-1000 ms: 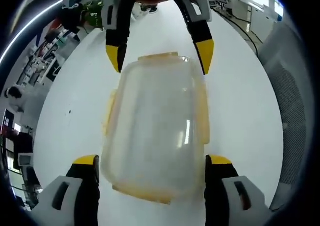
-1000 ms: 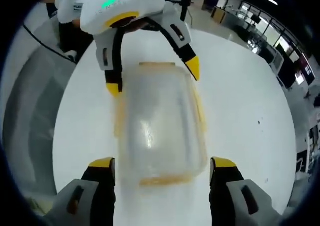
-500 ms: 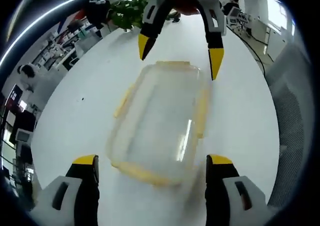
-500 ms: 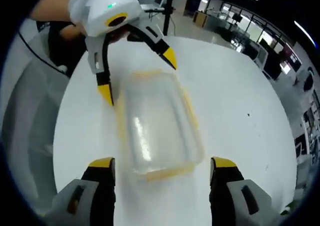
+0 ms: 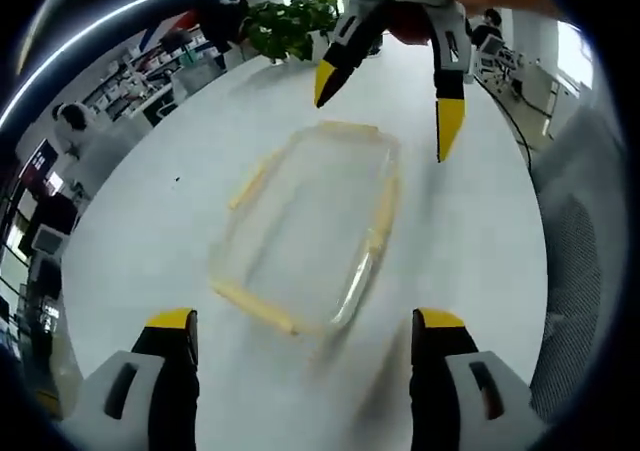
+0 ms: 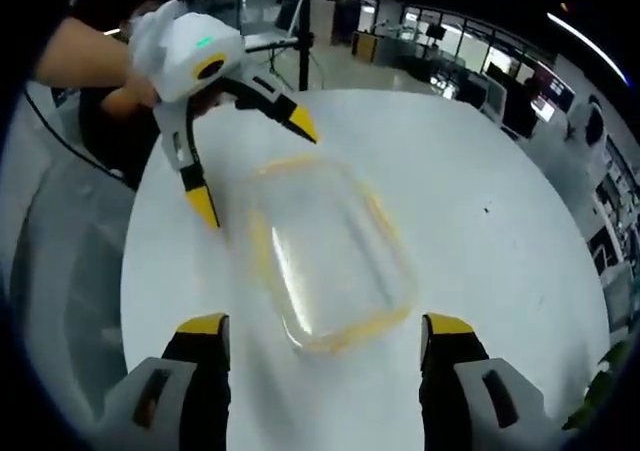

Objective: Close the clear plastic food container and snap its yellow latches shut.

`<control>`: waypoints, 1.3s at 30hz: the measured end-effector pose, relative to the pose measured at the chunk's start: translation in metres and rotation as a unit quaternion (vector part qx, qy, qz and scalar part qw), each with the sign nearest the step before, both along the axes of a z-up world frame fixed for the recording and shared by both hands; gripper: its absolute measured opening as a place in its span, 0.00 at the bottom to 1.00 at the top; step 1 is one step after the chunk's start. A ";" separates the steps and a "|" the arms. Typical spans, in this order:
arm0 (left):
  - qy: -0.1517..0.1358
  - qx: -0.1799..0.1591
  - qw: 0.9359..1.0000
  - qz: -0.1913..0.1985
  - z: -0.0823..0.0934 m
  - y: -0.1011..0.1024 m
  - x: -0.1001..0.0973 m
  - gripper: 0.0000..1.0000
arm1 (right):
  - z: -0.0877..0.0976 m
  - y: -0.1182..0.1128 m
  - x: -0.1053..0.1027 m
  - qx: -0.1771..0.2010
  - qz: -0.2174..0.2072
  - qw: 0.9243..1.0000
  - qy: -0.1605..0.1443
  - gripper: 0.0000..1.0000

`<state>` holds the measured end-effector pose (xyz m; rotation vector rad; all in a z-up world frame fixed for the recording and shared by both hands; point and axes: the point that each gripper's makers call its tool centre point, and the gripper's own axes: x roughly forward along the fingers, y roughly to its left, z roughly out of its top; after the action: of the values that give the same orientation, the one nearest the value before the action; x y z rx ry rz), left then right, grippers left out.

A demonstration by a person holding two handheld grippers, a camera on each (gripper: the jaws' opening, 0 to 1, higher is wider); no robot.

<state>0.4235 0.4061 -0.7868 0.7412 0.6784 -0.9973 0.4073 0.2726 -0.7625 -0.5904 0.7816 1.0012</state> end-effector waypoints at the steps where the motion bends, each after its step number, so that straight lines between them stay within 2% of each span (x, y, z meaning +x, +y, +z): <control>1: 0.003 -0.005 1.000 0.004 0.000 0.000 -0.003 0.89 | -0.002 -0.001 -0.002 -0.001 -0.004 1.000 0.001 0.78; 6: 0.002 -0.017 1.000 0.017 0.002 0.003 -0.009 0.88 | 0.000 -0.001 -0.010 0.018 -0.024 1.000 -0.006 0.78; 10: -0.008 -0.041 0.999 0.034 0.008 0.005 -0.014 0.87 | 0.003 -0.004 -0.015 0.032 -0.043 0.998 -0.018 0.78; 23: -0.006 -0.056 0.997 0.049 0.007 0.015 -0.040 0.86 | 0.013 -0.008 -0.034 0.062 -0.077 0.994 -0.047 0.77; 34: 0.004 -0.075 0.995 0.067 0.008 0.023 -0.054 0.86 | 0.020 -0.015 -0.054 0.074 -0.093 0.991 -0.060 0.77; 39: -0.001 -0.085 0.994 0.073 0.012 0.025 -0.057 0.85 | 0.018 -0.020 -0.063 0.076 -0.102 0.990 -0.064 0.77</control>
<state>0.3662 0.4314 -0.7747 0.5358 0.6270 -0.9079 0.3448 0.2523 -0.7441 -0.4287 0.6315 0.8187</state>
